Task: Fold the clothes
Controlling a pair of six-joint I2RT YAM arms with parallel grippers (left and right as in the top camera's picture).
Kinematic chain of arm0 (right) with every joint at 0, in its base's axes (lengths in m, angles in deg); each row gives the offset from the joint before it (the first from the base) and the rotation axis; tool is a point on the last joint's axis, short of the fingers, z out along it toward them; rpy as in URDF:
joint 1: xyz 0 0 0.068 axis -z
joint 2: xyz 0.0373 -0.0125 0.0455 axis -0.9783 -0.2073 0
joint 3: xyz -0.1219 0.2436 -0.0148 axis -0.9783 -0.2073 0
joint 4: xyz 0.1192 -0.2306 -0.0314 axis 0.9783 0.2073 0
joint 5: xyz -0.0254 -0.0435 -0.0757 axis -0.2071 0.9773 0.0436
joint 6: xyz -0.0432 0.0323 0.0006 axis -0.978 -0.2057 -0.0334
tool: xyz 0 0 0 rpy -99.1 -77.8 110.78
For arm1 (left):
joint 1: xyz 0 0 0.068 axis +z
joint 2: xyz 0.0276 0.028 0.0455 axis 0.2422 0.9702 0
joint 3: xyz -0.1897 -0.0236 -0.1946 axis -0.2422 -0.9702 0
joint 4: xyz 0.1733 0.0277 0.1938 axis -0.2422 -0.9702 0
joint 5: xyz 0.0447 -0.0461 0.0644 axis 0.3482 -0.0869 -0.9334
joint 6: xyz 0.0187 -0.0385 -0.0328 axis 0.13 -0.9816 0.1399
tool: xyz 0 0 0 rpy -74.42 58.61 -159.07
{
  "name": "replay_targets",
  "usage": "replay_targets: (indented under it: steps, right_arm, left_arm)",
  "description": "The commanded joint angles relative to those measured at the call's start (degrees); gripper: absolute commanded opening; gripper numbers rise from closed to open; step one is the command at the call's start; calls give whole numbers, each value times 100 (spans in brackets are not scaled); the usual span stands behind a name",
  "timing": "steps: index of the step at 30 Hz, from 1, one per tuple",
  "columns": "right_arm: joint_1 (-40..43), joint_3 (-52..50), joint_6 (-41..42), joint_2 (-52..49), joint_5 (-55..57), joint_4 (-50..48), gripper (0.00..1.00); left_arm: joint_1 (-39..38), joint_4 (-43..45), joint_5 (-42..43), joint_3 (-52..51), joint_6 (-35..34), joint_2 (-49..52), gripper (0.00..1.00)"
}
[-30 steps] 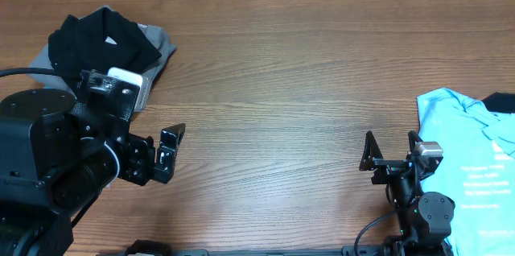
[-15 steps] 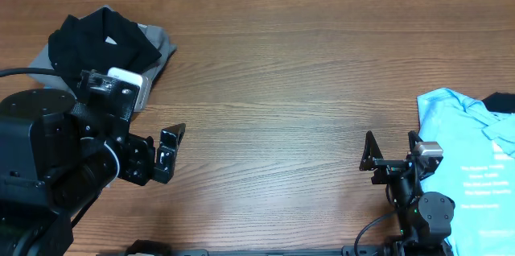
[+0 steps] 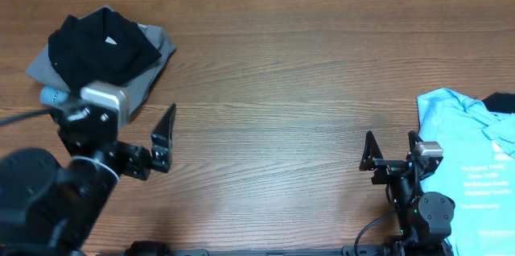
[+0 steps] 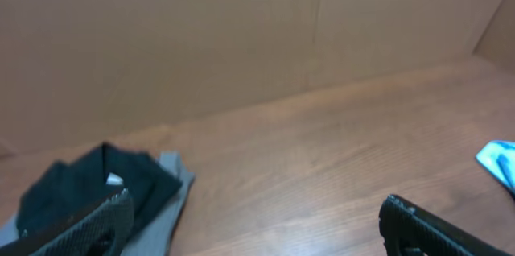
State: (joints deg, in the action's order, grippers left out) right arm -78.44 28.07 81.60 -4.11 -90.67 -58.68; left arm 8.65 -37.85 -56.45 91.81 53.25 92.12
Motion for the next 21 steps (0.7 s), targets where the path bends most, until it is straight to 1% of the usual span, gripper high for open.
replay_targets:
  steps: [1, 2, 5, 6, 10, 12, 16, 21]
  right_arm:
    - [20, -13, -20, 52, -9, -35, 100]
    - [20, -13, -20, 52, -9, -35, 100]
    - [20, -13, -20, 52, -9, -35, 100]
    - [20, -13, -20, 52, -9, -35, 100]
    - [20, -13, -20, 52, -9, -35, 100]
    - [20, -13, -20, 52, -9, -35, 100]
    - [20, -13, -20, 52, -9, -35, 100]
    - [20, -13, -20, 52, -9, -35, 100]
  left_arm:
    - [199, 1043, 146, -1740, 37, -1054, 100]
    - [291, 1381, 151, -2409, 35, -1526, 100]
    - [361, 1777, 267, -3368, 33, -2240, 100]
    - [358, 2070, 302, -4006, 33, -2743, 100]
    - [358, 2599, 348, -5160, 33, -3630, 100]
    - [358, 2730, 348, -5678, 33, -3993, 100]
    - [356, 2852, 407, -6478, 33, -4450, 100]
    - [358, 3217, 426, -7138, 31, -4444, 100]
